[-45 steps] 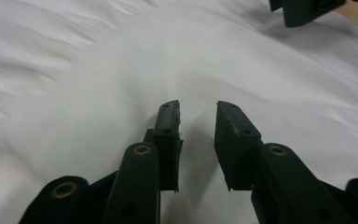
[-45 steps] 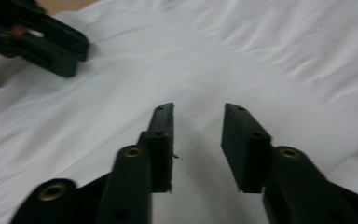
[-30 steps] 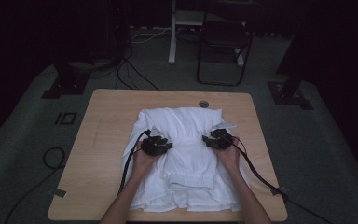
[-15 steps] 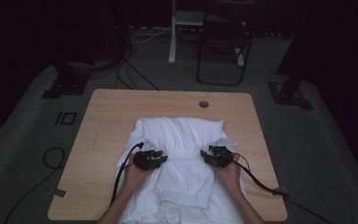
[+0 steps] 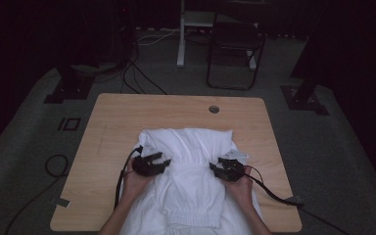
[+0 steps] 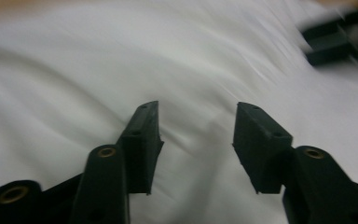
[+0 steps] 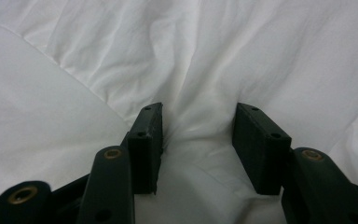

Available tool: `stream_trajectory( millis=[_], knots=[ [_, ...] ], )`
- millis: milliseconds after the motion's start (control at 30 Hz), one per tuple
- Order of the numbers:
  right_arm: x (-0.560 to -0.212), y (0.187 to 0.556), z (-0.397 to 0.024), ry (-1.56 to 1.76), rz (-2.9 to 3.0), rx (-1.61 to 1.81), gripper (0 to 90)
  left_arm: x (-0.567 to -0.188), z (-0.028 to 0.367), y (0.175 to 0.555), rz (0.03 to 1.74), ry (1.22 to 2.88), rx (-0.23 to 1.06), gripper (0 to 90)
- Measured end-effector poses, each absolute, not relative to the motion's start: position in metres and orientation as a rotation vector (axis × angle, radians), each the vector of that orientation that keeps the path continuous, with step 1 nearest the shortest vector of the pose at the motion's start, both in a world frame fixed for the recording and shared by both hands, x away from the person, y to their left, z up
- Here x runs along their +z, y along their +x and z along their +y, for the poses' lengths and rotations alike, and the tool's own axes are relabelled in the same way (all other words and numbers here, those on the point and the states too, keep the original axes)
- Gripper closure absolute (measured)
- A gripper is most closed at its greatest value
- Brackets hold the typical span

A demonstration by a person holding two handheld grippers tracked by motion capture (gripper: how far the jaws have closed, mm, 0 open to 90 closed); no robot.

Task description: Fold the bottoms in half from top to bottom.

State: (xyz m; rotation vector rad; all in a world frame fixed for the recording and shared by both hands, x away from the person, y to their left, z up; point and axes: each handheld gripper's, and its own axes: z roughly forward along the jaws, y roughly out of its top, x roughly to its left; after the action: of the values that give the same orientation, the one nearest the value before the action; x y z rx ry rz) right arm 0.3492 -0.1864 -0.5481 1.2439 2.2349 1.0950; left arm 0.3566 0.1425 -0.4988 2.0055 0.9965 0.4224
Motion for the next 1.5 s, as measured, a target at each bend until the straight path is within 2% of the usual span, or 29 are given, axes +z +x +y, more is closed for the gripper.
stream_trajectory(
  millis=[100,133,200,267,500,600,767,867,900,1067,1200,1367,1400,1433,1467,1500],
  knots=[
    [-0.548,0.349,-0.186,1.245,2.233,1.094,52.0,-0.481,0.156,0.385,1.084,1.951,0.501,43.1],
    [-0.548,0.349,-0.186,1.245,2.233,1.093,52.0,-0.476,0.164,0.407,1.145,1.939,0.533,38.8],
    [-0.548,0.349,-0.186,1.245,2.233,1.092,52.0,-0.476,0.168,0.42,1.188,1.936,0.537,37.8],
    [-0.548,0.349,-0.186,1.246,2.233,1.092,52.0,-0.487,0.174,0.443,1.265,1.94,0.52,31.8],
    [-0.548,0.349,-0.186,1.248,2.232,1.092,52.0,-0.528,0.187,0.462,1.369,1.985,0.413,23.3],
    [-0.548,0.349,-0.186,1.247,2.233,1.091,52.0,-0.534,0.19,0.464,1.375,1.979,0.374,19.5],
    [-0.548,0.349,-0.186,1.247,2.233,1.09,52.0,-0.537,0.19,0.465,1.356,1.98,0.369,19.3],
    [-0.548,0.349,-0.186,1.247,2.232,1.091,52.0,-0.536,0.188,0.464,1.323,1.996,0.359,23.7],
    [-0.548,0.349,-0.186,1.248,2.233,1.091,52.0,-0.536,0.188,0.464,1.3,2.007,0.347,35.4],
    [-0.548,0.348,-0.186,1.261,2.227,1.095,51.7,-0.535,0.184,0.461,1.24,2.031,0.291,69.4],
    [-0.547,0.349,-0.189,1.286,2.246,1.131,51.6,-0.534,0.181,0.46,1.228,2.055,0.315,72.6],
    [-0.517,0.366,-0.209,1.307,2.191,1.249,53.7,-0.535,0.182,0.461,1.23,2.044,0.304,72.9],
    [-0.504,0.381,-0.215,1.302,2.154,1.272,48.6,-0.535,0.183,0.461,1.231,2.043,0.303,72.7],
    [-0.504,0.381,-0.215,1.302,2.154,1.272,48.6,-0.535,0.183,0.461,1.231,2.042,0.302,72.7],
    [-0.499,0.402,-0.218,1.293,2.152,1.23,41.5,-0.535,0.183,0.461,1.234,2.039,0.298,72.5],
    [-0.499,0.402,-0.218,1.293,2.152,1.23,41.5,-0.535,0.183,0.461,1.236,2.036,0.295,72.5]
  ],
)
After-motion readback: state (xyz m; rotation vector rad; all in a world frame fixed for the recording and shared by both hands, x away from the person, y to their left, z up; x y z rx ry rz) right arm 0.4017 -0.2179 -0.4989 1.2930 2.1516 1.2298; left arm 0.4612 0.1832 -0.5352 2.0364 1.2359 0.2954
